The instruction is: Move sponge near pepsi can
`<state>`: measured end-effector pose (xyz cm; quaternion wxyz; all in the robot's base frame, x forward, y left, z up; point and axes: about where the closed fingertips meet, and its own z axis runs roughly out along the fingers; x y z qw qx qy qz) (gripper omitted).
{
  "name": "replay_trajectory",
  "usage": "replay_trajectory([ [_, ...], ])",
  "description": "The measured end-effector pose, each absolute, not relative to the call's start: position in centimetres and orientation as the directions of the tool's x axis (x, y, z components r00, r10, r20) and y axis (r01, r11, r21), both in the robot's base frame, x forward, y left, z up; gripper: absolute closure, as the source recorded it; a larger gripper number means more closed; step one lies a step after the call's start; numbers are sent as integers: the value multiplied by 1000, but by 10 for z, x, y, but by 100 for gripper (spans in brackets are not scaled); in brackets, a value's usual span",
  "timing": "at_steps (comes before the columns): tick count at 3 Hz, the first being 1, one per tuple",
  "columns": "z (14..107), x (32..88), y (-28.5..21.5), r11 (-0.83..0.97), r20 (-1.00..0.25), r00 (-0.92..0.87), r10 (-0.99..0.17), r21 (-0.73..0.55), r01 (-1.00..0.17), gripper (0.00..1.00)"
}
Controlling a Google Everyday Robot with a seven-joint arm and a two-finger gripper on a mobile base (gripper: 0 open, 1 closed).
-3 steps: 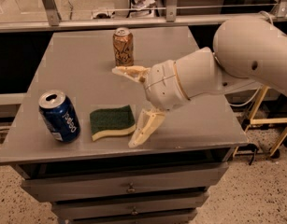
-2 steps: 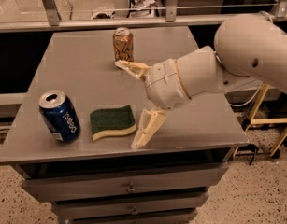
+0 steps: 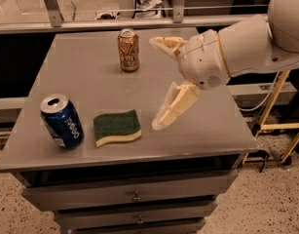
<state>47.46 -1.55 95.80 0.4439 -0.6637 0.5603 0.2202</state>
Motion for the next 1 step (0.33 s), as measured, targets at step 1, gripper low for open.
replay_trajectory([
  [1, 958, 475, -15, 22, -790, 275, -548, -343, -939, 0],
])
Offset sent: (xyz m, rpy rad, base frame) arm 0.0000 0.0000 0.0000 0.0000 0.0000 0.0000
